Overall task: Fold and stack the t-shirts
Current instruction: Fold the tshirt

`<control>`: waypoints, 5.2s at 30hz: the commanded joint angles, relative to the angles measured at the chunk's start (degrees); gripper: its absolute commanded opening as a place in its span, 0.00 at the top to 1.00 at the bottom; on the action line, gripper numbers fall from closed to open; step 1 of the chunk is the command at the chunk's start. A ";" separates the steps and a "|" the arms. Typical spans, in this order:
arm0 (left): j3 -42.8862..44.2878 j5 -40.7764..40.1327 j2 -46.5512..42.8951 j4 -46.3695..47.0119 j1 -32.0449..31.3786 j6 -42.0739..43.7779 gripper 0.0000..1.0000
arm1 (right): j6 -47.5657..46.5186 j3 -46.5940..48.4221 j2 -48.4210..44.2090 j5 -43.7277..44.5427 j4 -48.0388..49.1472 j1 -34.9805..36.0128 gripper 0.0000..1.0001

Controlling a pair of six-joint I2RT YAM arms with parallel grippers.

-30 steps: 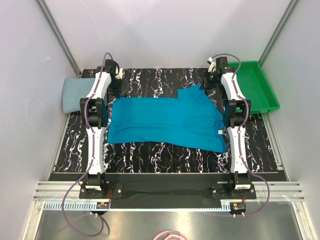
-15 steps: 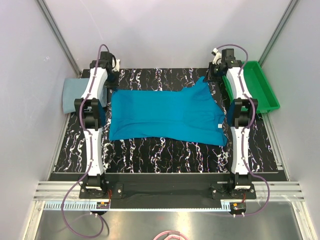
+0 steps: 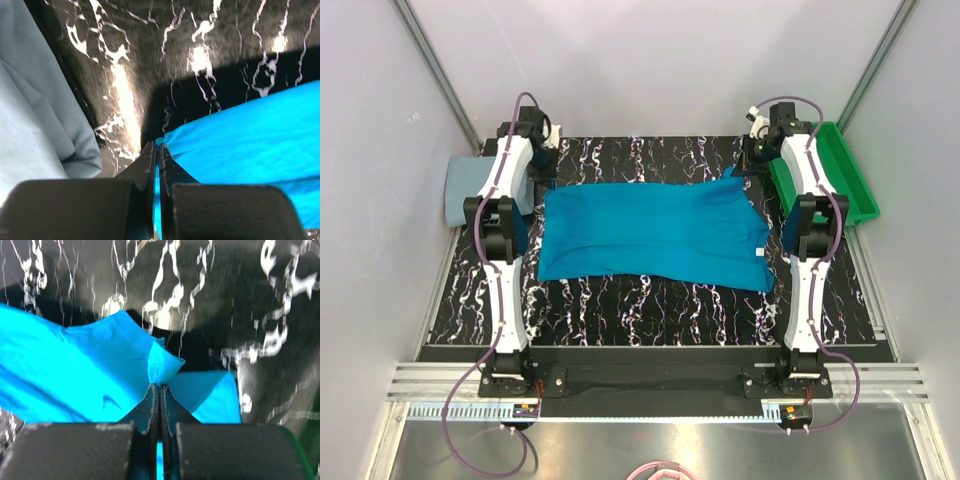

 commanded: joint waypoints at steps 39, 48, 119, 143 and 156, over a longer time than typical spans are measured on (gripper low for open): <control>-24.62 5.43 -18.07 -2.28 0.82 3.46 1.00 | -9.78 -36.37 -27.08 -1.43 -4.02 -0.98 1.00; -22.07 3.06 -15.44 -3.60 3.63 3.72 1.00 | -11.27 -39.27 -26.90 0.06 -4.45 -0.98 1.00; -29.97 15.10 -14.64 -11.86 -1.91 8.12 0.55 | -11.98 -41.04 -21.81 -3.10 -6.30 1.48 1.00; -20.67 13.34 -8.94 -14.68 -2.61 9.26 0.58 | -10.40 -37.52 -20.67 -1.87 -5.25 1.48 0.77; -20.57 17.12 -3.30 -15.55 -6.12 10.14 0.58 | -11.36 -37.95 -20.40 -3.45 -6.39 1.57 0.94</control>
